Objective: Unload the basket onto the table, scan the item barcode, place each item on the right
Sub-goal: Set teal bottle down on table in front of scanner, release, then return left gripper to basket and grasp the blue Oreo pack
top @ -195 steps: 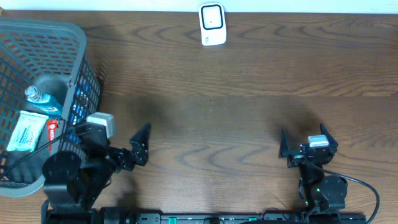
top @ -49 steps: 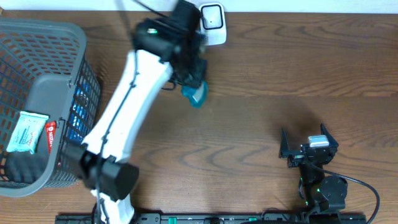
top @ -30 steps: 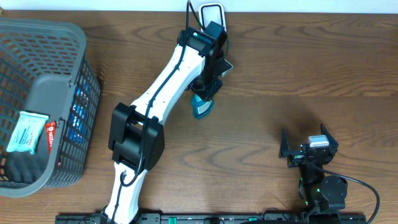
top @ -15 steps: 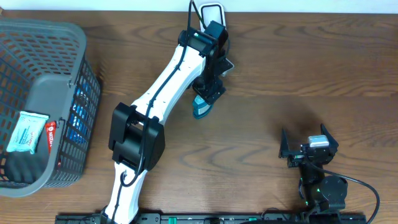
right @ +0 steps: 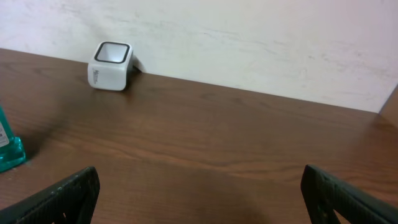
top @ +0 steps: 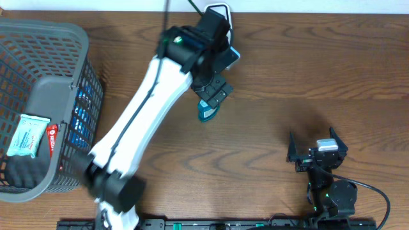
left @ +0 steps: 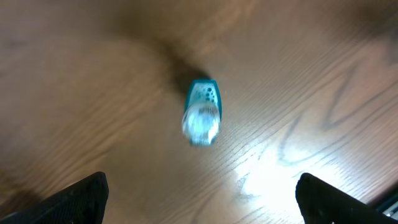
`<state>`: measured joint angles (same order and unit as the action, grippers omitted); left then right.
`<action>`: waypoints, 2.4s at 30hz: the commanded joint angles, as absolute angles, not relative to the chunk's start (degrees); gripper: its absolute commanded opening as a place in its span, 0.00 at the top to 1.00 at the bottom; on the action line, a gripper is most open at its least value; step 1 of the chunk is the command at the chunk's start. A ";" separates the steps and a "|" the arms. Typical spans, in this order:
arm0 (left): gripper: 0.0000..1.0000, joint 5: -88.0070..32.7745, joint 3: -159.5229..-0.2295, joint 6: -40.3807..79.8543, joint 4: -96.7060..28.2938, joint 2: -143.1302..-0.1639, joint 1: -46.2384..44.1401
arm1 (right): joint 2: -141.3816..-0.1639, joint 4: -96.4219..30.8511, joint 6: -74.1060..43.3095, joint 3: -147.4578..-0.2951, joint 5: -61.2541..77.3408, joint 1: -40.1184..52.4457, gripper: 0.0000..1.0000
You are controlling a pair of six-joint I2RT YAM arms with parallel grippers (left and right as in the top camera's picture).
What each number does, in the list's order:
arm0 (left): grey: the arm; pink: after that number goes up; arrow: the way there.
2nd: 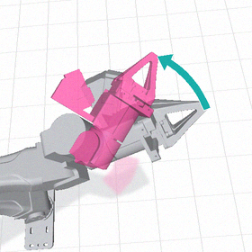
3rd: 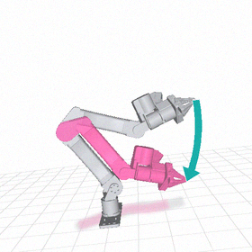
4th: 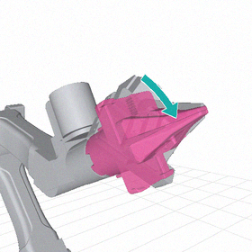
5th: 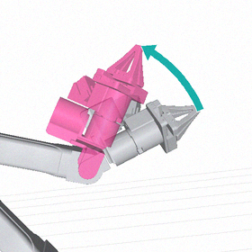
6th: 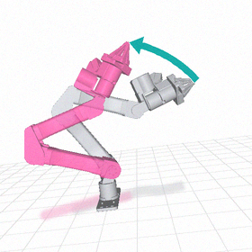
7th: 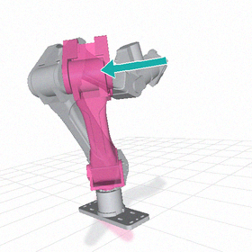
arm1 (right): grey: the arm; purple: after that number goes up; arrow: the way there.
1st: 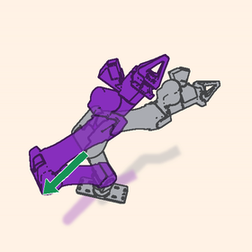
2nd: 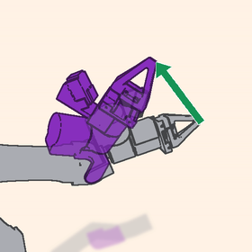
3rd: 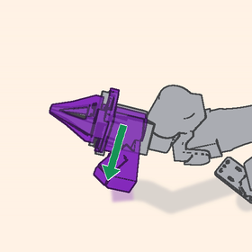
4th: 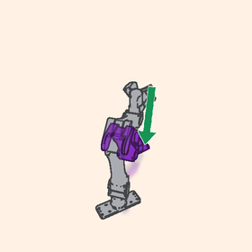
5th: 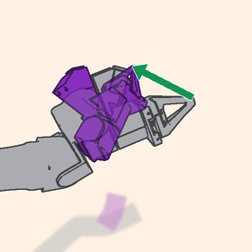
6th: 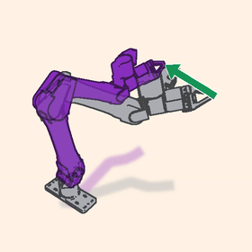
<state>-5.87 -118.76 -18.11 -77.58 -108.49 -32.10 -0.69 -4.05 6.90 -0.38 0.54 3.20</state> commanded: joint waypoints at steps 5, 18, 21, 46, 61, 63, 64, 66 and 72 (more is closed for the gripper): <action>0.04 15.97 -119.28 1.93 -77.41 -87.44 -25.61 | -0.32 -4.29 6.46 -0.34 0.34 2.94 0.01; 0.02 11.05 -119.09 17.02 -78.35 -82.32 22.65 | -0.34 -4.29 6.46 -0.34 0.34 2.94 0.01; 0.01 6.74 -118.93 15.64 -79.09 -87.24 26.26 | -0.32 -4.29 6.46 -0.34 0.34 2.94 0.01; 0.01 -6.04 -92.44 -0.23 -63.79 -111.59 27.79 | -0.32 -4.29 6.46 -0.34 0.34 2.94 0.01; 0.01 -6.00 -72.36 -0.21 -45.52 -111.68 27.79 | -0.34 -4.29 6.46 -0.34 0.34 2.94 0.01; 0.25 -6.00 -71.02 -0.21 -44.49 -111.68 27.79 | -0.34 -4.29 6.46 -0.34 0.34 2.94 0.01; 0.38 -5.98 -71.02 -0.21 -44.51 -111.68 27.83 | -0.34 -4.29 6.46 -0.34 0.34 2.94 0.01; 0.53 -5.72 -71.07 -0.21 -44.56 -111.61 27.92 | -0.32 -4.29 6.46 -0.34 0.34 2.94 0.01; 0.77 -1.85 -71.96 0.01 -45.39 -110.72 27.94 | -0.34 -4.29 6.46 -0.34 0.34 2.94 0.01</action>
